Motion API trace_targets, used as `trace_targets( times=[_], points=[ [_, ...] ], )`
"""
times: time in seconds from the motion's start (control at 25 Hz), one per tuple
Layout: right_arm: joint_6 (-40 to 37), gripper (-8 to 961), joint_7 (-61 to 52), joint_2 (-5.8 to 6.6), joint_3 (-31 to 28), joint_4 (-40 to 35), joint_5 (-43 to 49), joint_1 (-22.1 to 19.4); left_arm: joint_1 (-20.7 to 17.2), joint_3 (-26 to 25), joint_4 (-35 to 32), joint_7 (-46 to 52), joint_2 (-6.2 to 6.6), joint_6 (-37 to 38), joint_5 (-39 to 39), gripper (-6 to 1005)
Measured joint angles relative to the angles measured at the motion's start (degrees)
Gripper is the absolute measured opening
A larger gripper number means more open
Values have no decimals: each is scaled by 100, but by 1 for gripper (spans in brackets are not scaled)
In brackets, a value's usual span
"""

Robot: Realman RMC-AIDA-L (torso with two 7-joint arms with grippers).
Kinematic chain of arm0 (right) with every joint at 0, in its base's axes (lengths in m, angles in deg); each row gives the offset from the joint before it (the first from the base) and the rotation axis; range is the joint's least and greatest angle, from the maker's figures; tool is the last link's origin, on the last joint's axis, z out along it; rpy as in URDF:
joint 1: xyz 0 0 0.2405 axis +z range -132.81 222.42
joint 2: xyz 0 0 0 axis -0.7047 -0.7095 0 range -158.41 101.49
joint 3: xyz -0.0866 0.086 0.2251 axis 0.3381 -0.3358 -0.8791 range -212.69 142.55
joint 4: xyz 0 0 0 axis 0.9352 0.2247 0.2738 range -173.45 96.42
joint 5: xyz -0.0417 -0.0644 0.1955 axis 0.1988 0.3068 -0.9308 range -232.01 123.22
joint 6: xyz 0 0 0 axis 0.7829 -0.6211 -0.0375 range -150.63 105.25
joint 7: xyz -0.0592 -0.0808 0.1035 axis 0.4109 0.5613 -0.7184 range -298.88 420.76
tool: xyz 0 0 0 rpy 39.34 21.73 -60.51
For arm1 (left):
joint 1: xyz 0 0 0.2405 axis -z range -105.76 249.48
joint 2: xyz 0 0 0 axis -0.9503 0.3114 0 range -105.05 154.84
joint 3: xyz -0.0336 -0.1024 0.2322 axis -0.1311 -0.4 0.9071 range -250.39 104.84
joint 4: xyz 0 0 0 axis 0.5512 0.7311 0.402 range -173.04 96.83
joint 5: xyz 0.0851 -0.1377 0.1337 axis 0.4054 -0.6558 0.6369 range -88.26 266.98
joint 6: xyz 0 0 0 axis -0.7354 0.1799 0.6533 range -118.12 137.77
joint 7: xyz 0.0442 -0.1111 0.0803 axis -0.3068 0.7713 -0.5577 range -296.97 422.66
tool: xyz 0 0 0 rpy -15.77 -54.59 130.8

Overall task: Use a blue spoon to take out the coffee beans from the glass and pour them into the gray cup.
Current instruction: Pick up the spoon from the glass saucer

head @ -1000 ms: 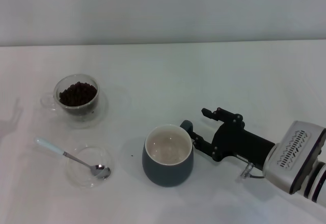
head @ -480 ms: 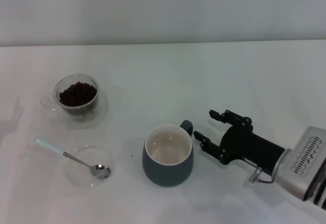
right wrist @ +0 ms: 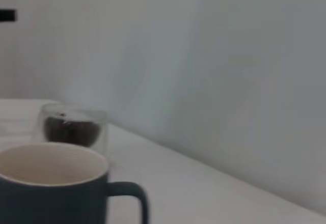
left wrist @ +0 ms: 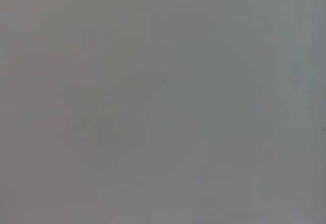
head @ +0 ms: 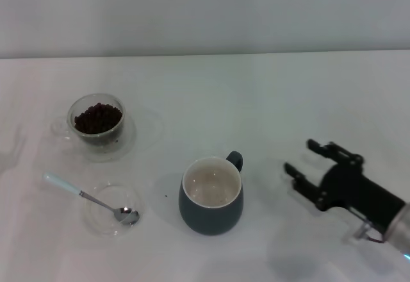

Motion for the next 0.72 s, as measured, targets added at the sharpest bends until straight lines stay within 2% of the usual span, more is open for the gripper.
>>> trace_targets(
  times=[0.24, 0.4, 0.52, 0.72],
  points=[
    [-1241, 649, -6, 6, -833, 564, -1, -342, -47, 3, -2, 4, 3, 26, 11, 791],
    [-2066, 649, -196, 6, -1358, 916, -2, -403, -110, 3, -9, 46, 0, 71, 32, 792],
    [-2378, 648, -336, 6, -1594, 1004, -1, -373, -201, 7, 14, 152, -10, 169, 36, 792],
    [-2416, 648, -383, -3, -1712, 966, 24, -201, -380, 15, 20, 790, -9, 232, 44, 792]
  ],
)
